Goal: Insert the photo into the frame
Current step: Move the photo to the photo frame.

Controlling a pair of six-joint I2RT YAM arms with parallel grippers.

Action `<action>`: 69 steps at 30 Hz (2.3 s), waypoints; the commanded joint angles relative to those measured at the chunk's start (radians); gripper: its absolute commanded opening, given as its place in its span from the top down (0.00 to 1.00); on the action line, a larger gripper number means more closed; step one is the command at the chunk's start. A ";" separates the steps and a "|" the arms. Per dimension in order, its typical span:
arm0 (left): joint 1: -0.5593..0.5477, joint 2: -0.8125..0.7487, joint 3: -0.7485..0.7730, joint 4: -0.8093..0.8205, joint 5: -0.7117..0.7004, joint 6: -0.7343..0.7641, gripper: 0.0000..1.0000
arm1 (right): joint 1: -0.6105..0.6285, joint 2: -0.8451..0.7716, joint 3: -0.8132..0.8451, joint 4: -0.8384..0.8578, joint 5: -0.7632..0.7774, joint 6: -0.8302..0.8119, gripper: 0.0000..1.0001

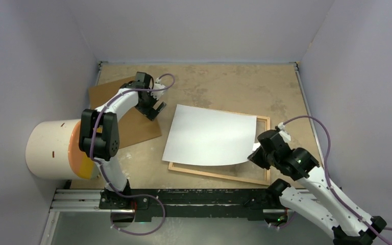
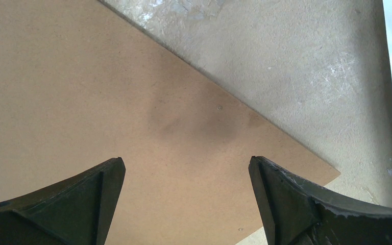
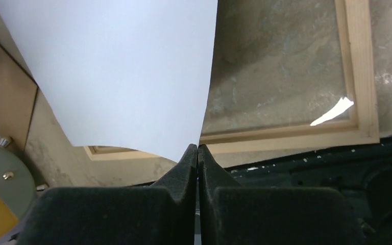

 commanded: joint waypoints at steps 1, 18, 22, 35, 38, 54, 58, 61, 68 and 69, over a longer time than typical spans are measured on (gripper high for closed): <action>0.000 -0.039 -0.008 0.043 0.005 0.010 0.00 | -0.001 -0.018 0.093 -0.184 0.001 -0.029 1.00; -0.035 -0.044 -0.050 0.065 0.024 0.000 0.00 | -0.001 -0.050 0.088 -0.262 0.249 0.100 1.00; -0.037 -0.046 -0.046 0.065 0.024 0.003 0.00 | -0.001 -0.040 0.041 -0.212 0.262 0.132 1.00; -0.042 -0.035 -0.037 0.058 0.025 0.008 0.00 | -0.001 -0.129 -0.033 -0.247 0.337 0.321 1.00; -0.047 -0.027 -0.029 0.059 0.032 0.006 0.00 | -0.001 -0.148 -0.033 -0.287 0.357 0.397 1.00; -0.187 0.079 0.082 0.031 0.121 -0.028 0.00 | -0.001 -0.058 -0.074 -0.120 0.357 0.498 1.00; -0.195 0.069 0.083 0.022 0.159 -0.031 0.00 | -0.001 -0.075 -0.059 -0.095 0.399 0.505 1.00; -0.204 0.056 0.064 0.022 0.190 -0.034 0.00 | -0.001 -0.061 -0.078 -0.071 0.373 0.505 1.00; -0.221 0.052 0.033 0.082 0.175 -0.066 0.00 | 0.000 -0.036 -0.030 -0.096 0.363 0.426 1.00; -0.221 0.062 0.043 0.086 0.165 -0.070 0.00 | -0.001 -0.039 -0.029 -0.101 0.357 0.420 1.00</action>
